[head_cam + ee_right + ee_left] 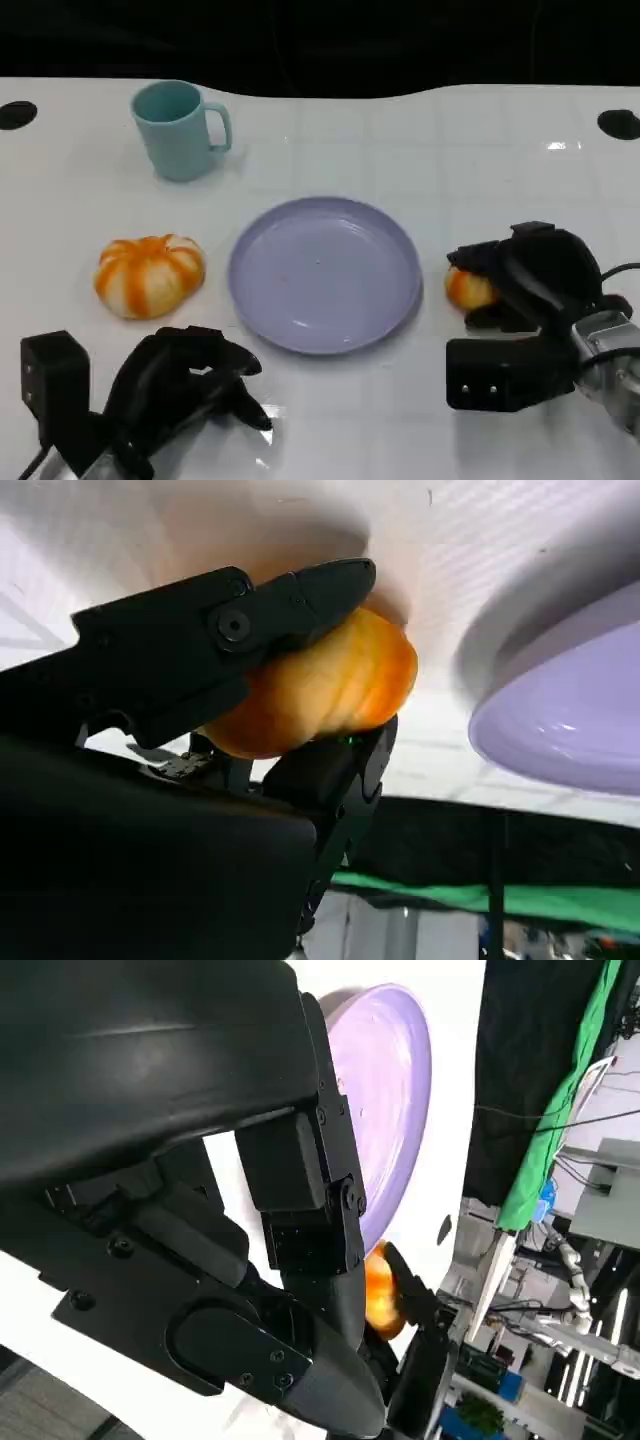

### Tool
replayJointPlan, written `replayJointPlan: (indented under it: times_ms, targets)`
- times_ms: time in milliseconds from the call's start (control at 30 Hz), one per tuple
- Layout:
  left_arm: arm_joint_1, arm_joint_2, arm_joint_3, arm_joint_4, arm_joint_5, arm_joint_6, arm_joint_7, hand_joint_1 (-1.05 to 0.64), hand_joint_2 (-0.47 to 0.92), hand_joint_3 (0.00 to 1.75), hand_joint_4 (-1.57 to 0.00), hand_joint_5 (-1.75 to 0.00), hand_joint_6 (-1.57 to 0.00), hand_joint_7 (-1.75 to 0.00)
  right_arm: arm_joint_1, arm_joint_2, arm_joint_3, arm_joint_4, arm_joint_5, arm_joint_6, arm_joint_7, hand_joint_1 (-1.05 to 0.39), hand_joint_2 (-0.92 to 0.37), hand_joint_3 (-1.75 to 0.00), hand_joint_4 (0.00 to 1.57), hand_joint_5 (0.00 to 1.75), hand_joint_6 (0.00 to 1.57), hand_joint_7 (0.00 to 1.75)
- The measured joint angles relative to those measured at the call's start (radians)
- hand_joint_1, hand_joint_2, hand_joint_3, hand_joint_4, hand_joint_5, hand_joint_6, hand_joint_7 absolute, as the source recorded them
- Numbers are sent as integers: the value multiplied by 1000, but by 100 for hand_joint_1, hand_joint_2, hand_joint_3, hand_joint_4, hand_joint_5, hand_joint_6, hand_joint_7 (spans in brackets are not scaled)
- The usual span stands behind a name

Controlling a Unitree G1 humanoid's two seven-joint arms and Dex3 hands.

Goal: Grasp the bread from the table and place it into the plate.

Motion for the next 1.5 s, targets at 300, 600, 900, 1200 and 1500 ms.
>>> replayJointPlan:
  times_ms: [300,600,900,1200,1500]
  targets:
    - [0,0,1,1,-1,-1,0,-105,79,0,-151,-57,-157,-21,-1,10,16,46,2,-99,-212,-15,-36,-105,91,175,67,175]
    - [0,-1,0,3,0,-3,0,-105,79,0,-151,-57,-157,-20,-2,17,-20,51,55,-176,-282,-12,-30,-126,98,175,72,175]
    - [0,-2,-1,2,0,-3,0,-105,79,0,-151,-57,-157,-21,-2,17,-75,-40,107,-227,-311,-12,-26,-147,102,175,77,174]
    - [-1,-5,-1,9,0,-15,0,-105,78,0,-152,-57,-157,-21,-8,23,-86,-115,115,-256,-253,-17,-25,-148,103,175,83,164]
    - [19,-6,-4,-17,-2,-11,0,-105,77,0,-151,-57,-157,-21,-23,48,-67,-181,103,-272,-120,-17,-21,-148,101,175,82,165]
